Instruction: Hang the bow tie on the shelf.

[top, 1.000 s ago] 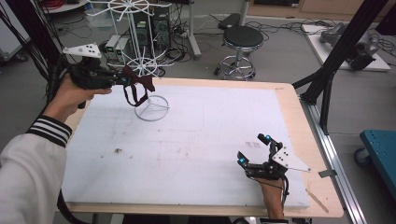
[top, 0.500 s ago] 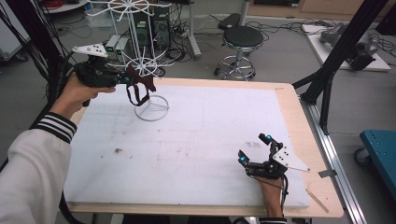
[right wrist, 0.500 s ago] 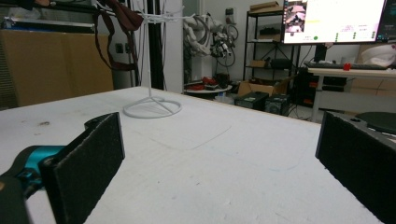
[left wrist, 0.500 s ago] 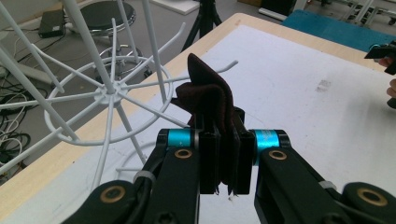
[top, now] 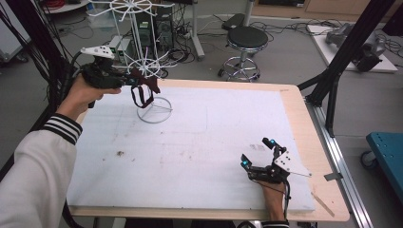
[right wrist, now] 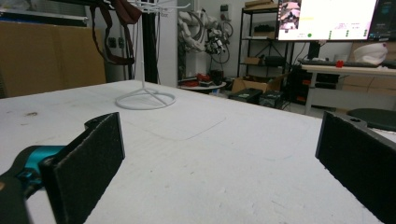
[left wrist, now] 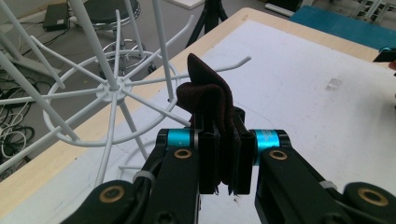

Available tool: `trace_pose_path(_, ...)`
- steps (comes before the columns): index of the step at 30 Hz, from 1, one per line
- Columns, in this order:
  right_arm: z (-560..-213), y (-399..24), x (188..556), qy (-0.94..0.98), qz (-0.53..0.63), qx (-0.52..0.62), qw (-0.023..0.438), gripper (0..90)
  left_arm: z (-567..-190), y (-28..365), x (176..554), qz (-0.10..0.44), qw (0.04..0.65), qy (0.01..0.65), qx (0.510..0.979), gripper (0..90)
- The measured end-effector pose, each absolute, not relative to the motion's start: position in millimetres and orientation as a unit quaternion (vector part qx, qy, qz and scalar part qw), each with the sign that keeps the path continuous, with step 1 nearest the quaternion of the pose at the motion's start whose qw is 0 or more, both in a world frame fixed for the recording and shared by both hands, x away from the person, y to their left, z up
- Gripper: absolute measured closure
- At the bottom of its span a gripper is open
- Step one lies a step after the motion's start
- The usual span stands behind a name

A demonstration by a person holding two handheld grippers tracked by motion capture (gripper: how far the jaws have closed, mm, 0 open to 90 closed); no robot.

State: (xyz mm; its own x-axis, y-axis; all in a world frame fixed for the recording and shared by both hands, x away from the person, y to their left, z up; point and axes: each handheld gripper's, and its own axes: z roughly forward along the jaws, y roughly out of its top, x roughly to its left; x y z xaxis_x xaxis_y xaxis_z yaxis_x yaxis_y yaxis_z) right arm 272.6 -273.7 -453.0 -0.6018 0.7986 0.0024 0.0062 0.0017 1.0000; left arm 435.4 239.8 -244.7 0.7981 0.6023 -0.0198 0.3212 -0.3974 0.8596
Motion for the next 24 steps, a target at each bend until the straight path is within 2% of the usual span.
trace_pose_path(6,-453.1,-273.6,272.6,0.634,0.631,0.317,0.314,0.5,-245.6,238.1,437.6,0.154,0.471,0.288,0.819,82.8)
trace_pose_path(14,-453.3,-273.7,272.7,0.633,0.631,0.317,0.316,0.5,-244.8,237.6,438.1,0.166,0.476,0.299,0.810,72.0)
trace_pose_path(16,-453.3,-273.7,272.5,0.633,0.631,0.318,0.315,0.5,-244.2,237.9,437.4,0.174,0.476,0.305,0.806,65.6)
trace_pose_path(20,-453.3,-273.6,272.4,0.633,0.631,0.318,0.316,0.5,-243.5,239.6,436.5,0.181,0.482,0.305,0.801,59.0)
trace_pose_path(24,-453.3,-273.8,272.3,0.632,0.632,0.320,0.315,0.5,-243.1,239.3,435.7,0.175,0.489,0.300,0.800,37.7)
